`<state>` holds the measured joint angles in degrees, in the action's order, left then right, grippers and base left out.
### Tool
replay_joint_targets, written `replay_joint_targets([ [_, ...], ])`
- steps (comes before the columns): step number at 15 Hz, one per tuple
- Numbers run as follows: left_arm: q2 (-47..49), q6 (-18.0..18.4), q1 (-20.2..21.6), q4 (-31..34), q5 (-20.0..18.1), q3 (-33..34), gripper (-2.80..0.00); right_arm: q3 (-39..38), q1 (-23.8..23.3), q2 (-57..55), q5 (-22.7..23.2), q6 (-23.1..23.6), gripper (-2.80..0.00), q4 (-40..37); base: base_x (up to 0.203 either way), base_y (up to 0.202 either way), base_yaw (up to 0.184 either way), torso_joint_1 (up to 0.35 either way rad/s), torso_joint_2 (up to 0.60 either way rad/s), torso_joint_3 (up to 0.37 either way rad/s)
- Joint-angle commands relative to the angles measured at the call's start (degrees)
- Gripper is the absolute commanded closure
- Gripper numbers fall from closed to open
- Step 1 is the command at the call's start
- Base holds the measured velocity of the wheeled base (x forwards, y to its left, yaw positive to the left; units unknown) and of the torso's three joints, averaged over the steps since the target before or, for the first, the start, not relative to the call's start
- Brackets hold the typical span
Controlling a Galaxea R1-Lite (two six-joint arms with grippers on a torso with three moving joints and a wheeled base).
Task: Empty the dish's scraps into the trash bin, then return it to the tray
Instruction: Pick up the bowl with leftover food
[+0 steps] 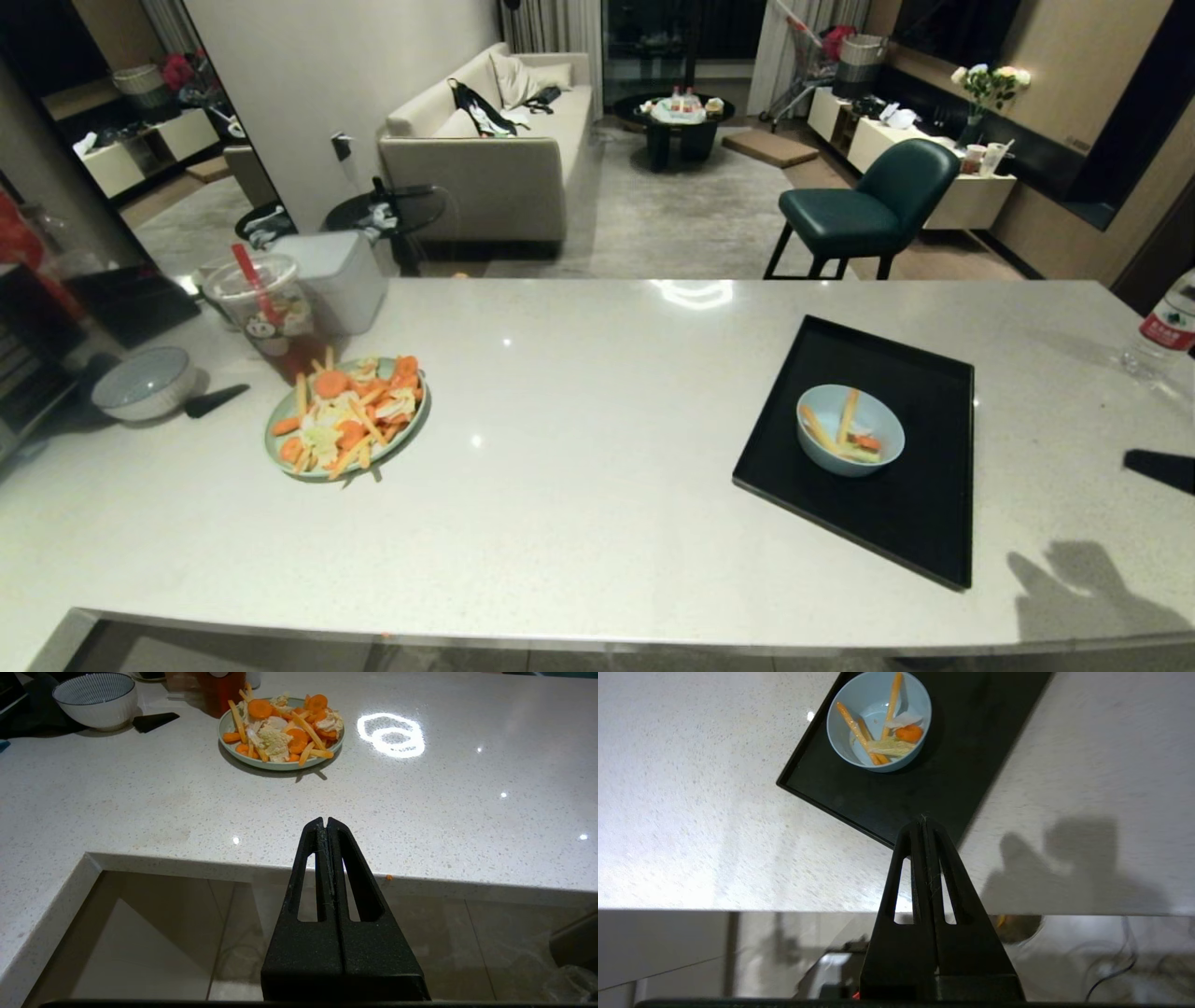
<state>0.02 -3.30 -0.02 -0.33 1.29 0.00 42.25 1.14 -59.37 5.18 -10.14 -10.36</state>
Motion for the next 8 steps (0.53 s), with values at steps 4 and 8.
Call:
replay_joint_targets([
  [4, 0.1, 0.0, 0.0, 0.0, 0.0, 0.0, 0.0, 27.9, 5.6, -33.1, -0.4, -15.0, 0.0, -13.1, 0.0, 0.0, 0.0, 0.0, 0.0, 0.0],
  [8, 0.0, 0.0, 0.0, 0.0, 0.0, 0.0, 0.0, 37.4, 10.9, -42.8, -0.5, -20.9, 0.0, -22.1, 0.0, 0.0, 0.0, 0.0, 0.0, 0.0],
])
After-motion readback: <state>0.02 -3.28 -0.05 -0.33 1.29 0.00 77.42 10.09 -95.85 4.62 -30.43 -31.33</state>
